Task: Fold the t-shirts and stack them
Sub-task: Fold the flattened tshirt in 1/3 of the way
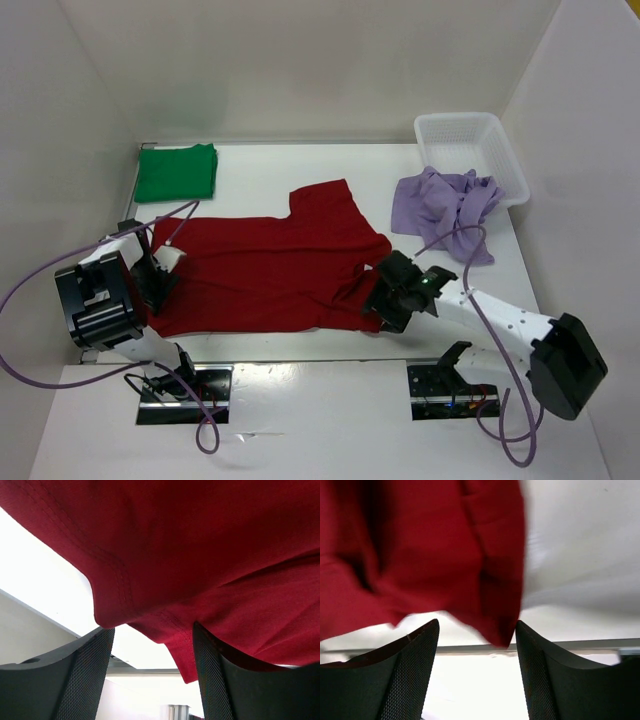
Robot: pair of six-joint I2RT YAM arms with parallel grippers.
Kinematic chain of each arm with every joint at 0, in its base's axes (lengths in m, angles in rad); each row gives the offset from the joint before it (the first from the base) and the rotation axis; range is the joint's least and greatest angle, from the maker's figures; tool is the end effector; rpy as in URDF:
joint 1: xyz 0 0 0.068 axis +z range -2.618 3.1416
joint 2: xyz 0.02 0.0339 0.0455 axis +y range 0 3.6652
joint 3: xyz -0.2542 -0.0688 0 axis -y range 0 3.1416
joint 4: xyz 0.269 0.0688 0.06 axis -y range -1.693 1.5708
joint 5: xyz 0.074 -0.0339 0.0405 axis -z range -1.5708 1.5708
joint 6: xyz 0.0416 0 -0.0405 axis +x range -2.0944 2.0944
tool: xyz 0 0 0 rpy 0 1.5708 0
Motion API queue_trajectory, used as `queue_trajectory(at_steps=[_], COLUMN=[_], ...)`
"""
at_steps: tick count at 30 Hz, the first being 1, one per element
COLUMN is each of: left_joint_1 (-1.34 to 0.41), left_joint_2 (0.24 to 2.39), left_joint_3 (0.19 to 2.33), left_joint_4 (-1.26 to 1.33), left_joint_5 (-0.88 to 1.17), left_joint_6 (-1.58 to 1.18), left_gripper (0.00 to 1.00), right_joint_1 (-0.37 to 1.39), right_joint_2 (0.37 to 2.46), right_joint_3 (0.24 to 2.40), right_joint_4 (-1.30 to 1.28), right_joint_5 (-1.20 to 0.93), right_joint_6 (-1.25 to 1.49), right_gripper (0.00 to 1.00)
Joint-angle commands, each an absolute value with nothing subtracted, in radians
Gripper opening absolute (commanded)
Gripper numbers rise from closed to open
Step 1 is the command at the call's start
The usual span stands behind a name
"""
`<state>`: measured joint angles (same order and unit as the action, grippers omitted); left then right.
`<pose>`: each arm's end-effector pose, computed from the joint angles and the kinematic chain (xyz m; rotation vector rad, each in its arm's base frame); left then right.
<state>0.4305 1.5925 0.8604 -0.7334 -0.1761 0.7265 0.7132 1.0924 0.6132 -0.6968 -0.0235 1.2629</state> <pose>0.2494 0.1225 0.1181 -0.4453 -3.0850 -0.3202 0.1611 0.1406 0.1617 0.7809 2.7943 0.5033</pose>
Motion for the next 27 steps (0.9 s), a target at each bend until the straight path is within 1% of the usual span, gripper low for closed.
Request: queue_trajectory(at_steps=[1, 3, 5, 6, 7, 8, 9, 11, 12, 13, 14, 18, 19, 20, 21, 22, 23, 24, 25, 26, 27], left_joint_1=[0.437, 0.437, 0.437, 0.437, 0.437, 0.437, 0.437, 0.437, 0.437, 0.437, 0.437, 0.446, 0.446, 0.446, 0.446, 0.446, 0.446, 0.446, 0.446, 0.446, 0.446], left_joint_2=[1.614, 1.614, 1.614, 1.614, 1.623, 1.635, 1.635, 1.666, 1.666, 1.678, 1.678, 1.669, 1.658, 1.658, 1.658, 1.658, 1.658, 1.658, 1.667, 1.667, 1.658], left_joint_3=[0.865, 0.865, 0.865, 0.865, 0.865, 0.856, 0.856, 0.856, 0.856, 0.856, 0.856, 0.865, 0.865, 0.865, 0.865, 0.874, 0.874, 0.874, 0.874, 0.874, 0.890], left_joint_4=[-0.747, -0.747, -0.747, -0.747, -0.747, -0.747, -0.747, -0.747, -0.735, -0.726, -0.726, -0.680, -0.669, -0.669, -0.669, -0.669, -0.669, -0.669, -0.669, -0.682, -0.695], left_joint_5=[-0.150, -0.150, -0.140, -0.140, -0.130, -0.130, -0.130, -0.130, -0.130, -0.141, -0.156, -0.238, -0.248, -0.249, -0.249, -0.249, -0.261, -0.270, -0.270, -0.279, -0.270], left_joint_6=[0.713, 0.723, 0.723, 0.723, 0.723, 0.723, 0.723, 0.723, 0.723, 0.723, 0.723, 0.742, 0.755, 0.755, 0.755, 0.755, 0.755, 0.755, 0.744, 0.744, 0.744], left_gripper=[0.71, 0.70, 0.64, 0.58, 0.52, 0.41, 0.35, 0.21, 0.07, 0.02, 0.00, 0.00, 0.00, 0.02, 0.05, 0.09, 0.21, 0.27, 0.36, 0.44, 0.56], right_joint_1=[0.709, 0.709, 0.709, 0.709, 0.709, 0.709, 0.709, 0.709, 0.709, 0.709, 0.709, 0.784, 0.801, 0.813, 0.813, 0.813, 0.813, 0.813, 0.813, 0.813, 0.813], right_joint_2=[1.172, 1.204, 1.248, 1.262, 1.275, 1.284, 1.284, 1.250, 1.226, 1.200, 1.145, 1.043, 1.029, 1.017, 1.002, 1.002, 0.991, 0.991, 0.991, 1.002, 1.017], right_joint_3=[0.594, 0.585, 0.560, 0.560, 0.551, 0.551, 0.551, 0.560, 0.560, 0.548, 0.548, 0.514, 0.514, 0.514, 0.514, 0.505, 0.505, 0.505, 0.505, 0.505, 0.505], right_joint_4=[-0.681, -0.690, -0.666, -0.657, -0.657, -0.657, -0.675, -0.741, -0.752, -0.765, -0.796, -0.862, -0.873, -0.894, -0.894, -0.894, -0.894, -0.894, -0.894, -0.905, -0.905], right_joint_5=[-0.034, -0.034, -0.034, -0.034, -0.034, -0.034, -0.017, -0.002, -0.011, -0.020, -0.020, -0.057, -0.057, -0.057, -0.057, -0.057, -0.057, -0.057, -0.057, -0.057, -0.057], right_joint_6=[1.240, 1.229, 1.218, 1.218, 1.218, 1.218, 1.218, 1.248, 1.249, 1.273, 1.285, 1.393, 1.423, 1.446, 1.456, 1.456, 1.456, 1.456, 1.456, 1.456, 1.456], right_gripper=[0.68, 0.68, 0.66, 0.62, 0.55, 0.31, 0.19, 0.01, 0.00, 0.00, 0.00, 0.00, 0.02, 0.08, 0.23, 0.27, 0.31, 0.43, 0.52, 0.57, 0.65])
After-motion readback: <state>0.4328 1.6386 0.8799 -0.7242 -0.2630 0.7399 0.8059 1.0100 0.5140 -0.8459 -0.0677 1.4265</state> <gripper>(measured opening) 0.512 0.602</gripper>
